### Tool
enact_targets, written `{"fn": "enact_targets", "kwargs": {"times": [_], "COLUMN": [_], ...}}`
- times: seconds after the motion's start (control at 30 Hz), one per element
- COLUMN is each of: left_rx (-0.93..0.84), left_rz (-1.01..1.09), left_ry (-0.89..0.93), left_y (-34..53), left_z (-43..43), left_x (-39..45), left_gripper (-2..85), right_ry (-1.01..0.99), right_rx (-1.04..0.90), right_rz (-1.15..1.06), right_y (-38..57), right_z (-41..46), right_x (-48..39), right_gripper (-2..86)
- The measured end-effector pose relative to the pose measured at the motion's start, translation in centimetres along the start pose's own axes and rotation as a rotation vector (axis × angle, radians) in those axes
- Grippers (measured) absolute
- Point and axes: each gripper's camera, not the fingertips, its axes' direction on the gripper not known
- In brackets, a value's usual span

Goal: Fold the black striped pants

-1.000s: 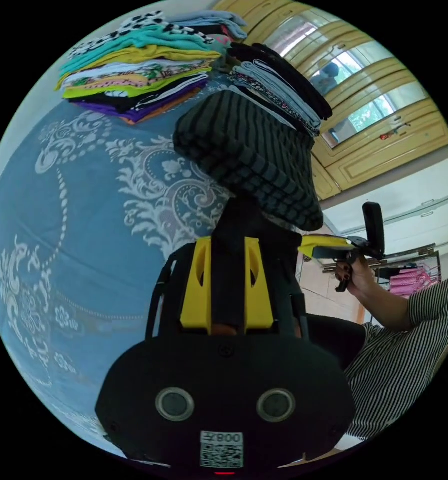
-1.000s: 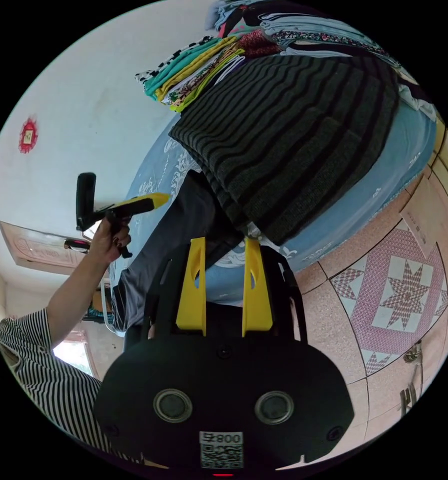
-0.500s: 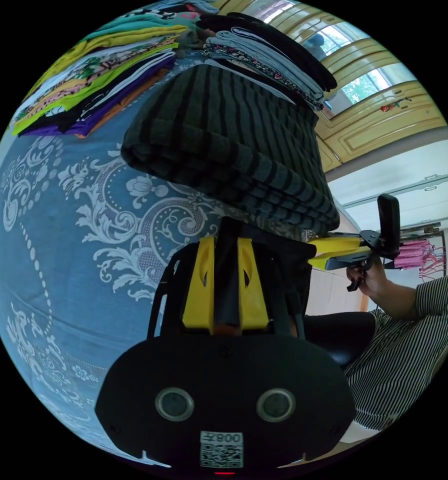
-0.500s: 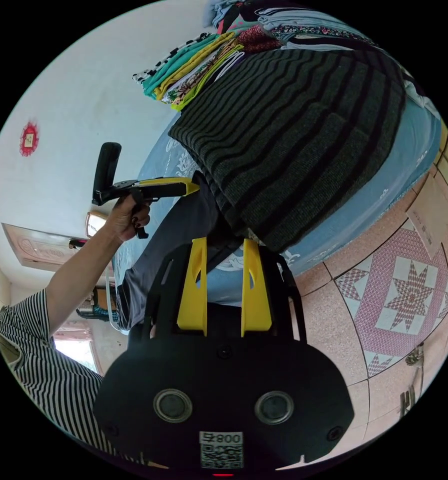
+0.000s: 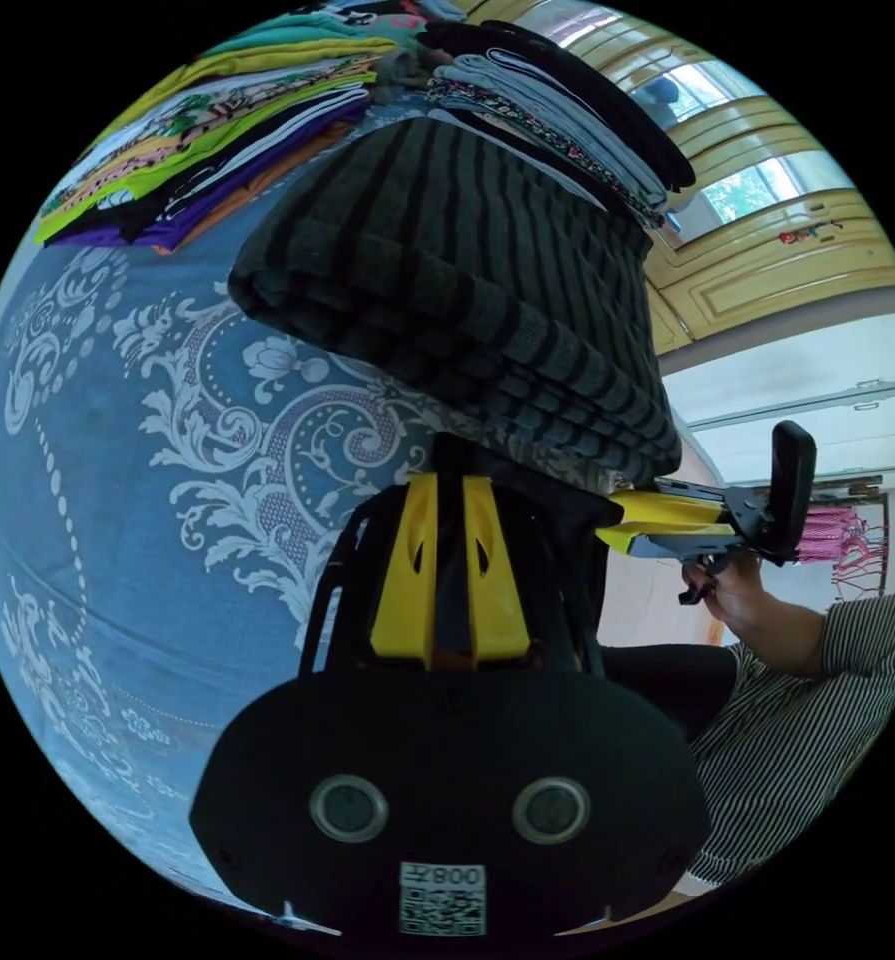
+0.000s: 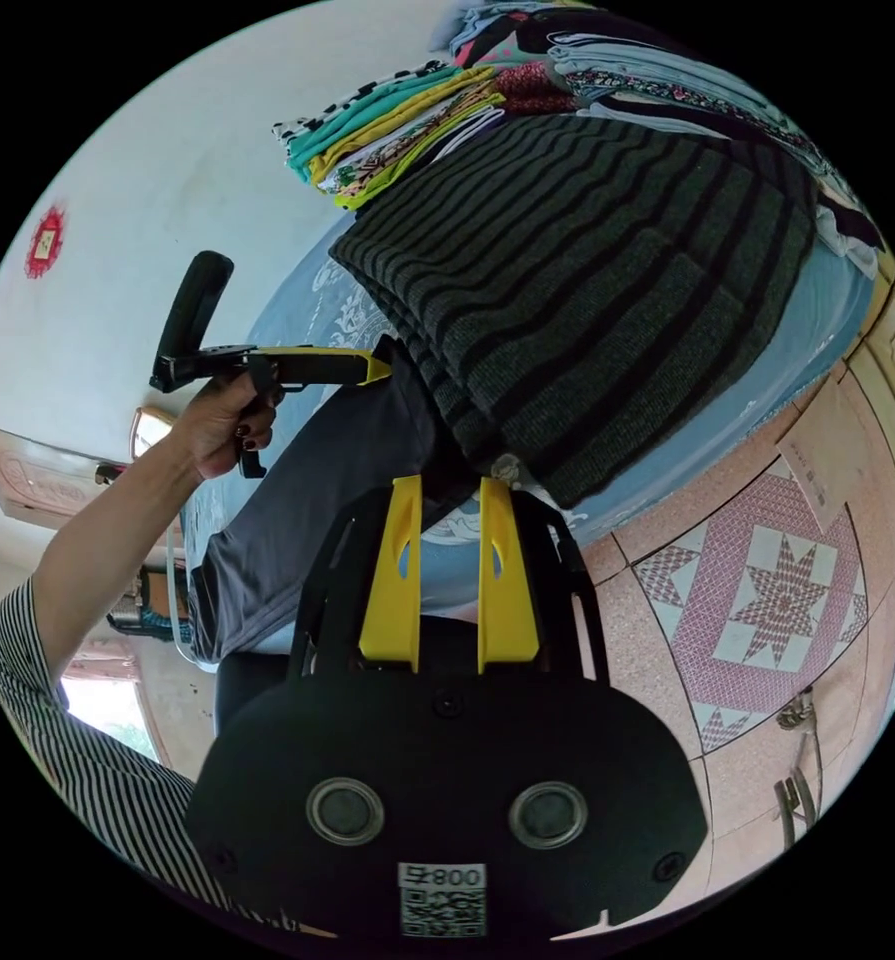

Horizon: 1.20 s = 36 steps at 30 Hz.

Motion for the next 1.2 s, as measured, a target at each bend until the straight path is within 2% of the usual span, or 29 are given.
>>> {"fn": "enact_targets", "kwargs": {"times": [0.13,0.37,0.6,0.97,1.2], "left_rx": [-0.024,0.036,0.136,0.287,0.435], "left_rz": [0.025,-0.083,-0.129,0.001,-0.018], "left_ry": [-0.109,-0.096,-0.074,-0.078,-0.064], "left_y": [-0.3,1.8,6.5,18.5,32.3], "left_z": [-0.4,-2.0,-7.0,-19.5,-27.9], "left_x": [1.4,1.2,1.4,2.2,0.6], "left_gripper": [5.4,3.3,1.4,1.0,1.0], "right_ry": [0.025,0.054,-0.056,-0.155,-0.245], "right_rx": [0.009,0.044,0.028,0.132,0.125], "right_rz": [-0.014,-0.002,0.04,-0.202,-0.436], "right_y": [0.2,0.6,-0.2,0.5,1.0], "right_z": [-0.6,-1.8,-4.7,-13.5,-17.0], "right_x": [-1.1,-3.1,-5.6,-17.5,-29.4], "right_gripper": [9.0,8.5,7.2,7.0,7.0]}}
